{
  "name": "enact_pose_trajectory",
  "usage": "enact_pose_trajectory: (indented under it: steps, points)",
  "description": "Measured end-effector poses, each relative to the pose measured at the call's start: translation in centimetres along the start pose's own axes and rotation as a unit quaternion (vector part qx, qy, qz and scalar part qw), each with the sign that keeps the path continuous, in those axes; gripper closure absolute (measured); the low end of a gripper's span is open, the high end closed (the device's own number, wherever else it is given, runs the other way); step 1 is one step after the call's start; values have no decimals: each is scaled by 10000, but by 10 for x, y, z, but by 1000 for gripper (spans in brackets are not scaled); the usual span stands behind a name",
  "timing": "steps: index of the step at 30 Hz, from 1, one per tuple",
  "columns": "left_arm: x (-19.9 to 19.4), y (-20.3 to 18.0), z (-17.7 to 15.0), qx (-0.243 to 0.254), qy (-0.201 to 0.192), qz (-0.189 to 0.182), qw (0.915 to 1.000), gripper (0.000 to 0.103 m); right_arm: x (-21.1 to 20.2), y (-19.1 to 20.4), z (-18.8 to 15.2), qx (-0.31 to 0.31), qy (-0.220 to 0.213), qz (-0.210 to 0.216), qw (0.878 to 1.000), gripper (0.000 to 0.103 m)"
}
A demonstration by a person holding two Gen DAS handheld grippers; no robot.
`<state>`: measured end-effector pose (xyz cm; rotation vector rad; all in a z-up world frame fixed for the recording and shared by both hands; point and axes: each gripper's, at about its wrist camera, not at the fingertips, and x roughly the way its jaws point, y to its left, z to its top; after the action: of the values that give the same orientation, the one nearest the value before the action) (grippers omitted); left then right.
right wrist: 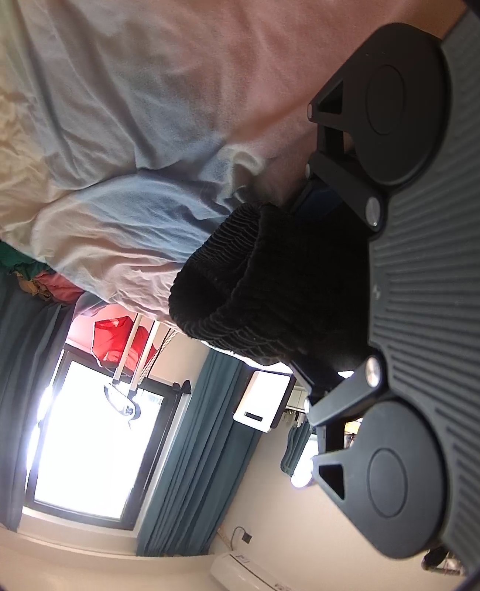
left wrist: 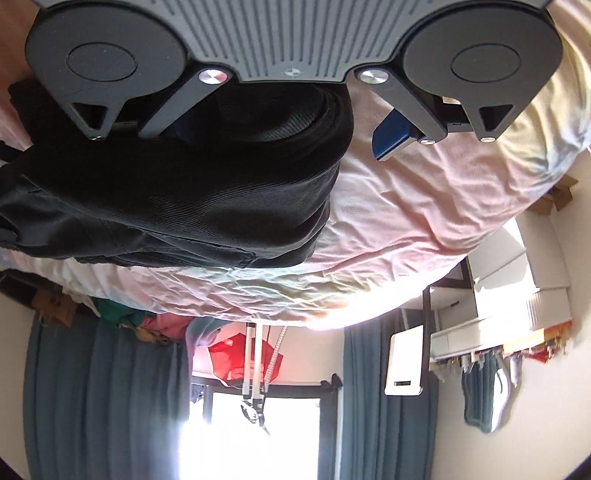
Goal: Fold clothes
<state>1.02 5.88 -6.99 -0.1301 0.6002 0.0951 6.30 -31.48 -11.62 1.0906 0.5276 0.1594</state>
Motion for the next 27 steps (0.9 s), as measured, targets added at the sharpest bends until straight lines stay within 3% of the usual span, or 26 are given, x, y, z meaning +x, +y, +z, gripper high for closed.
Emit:
enact_pose_trajectory:
  steps: [1, 6, 9, 11, 18, 20, 25, 27]
  points:
    - [2, 8, -1, -273, 99, -20, 9996, 7, -3, 6, -2, -240, -83, -26, 9997, 29]
    - [18, 46, -7, -1501, 657, -123, 9864, 7, -18, 22, -15, -1069, -297, -74, 9938, 34]
    - [28, 56, -10, -1773, 848, -152, 9804, 7, -10, -1, -18, -772, 9, -463, 9959, 34]
    - [32, 56, -10, -1747, 881, -137, 9806, 7, -3, -16, -20, -558, 217, -682, 9959, 34]
    - [30, 53, -5, -1513, 945, -121, 9839, 7, -3, -18, -23, -473, 232, -654, 9965, 34]
    - [27, 49, -3, -1372, 927, -117, 9861, 13, -5, -21, -22, -332, 233, -609, 9973, 34]
    - [-19, 25, 11, -696, 260, -315, 9967, 14, -7, -18, -22, -286, 200, -604, 9976, 33]
    - [-33, 18, 18, -594, 0, -481, 9971, 7, -8, -16, -23, -314, 172, -607, 9975, 33]
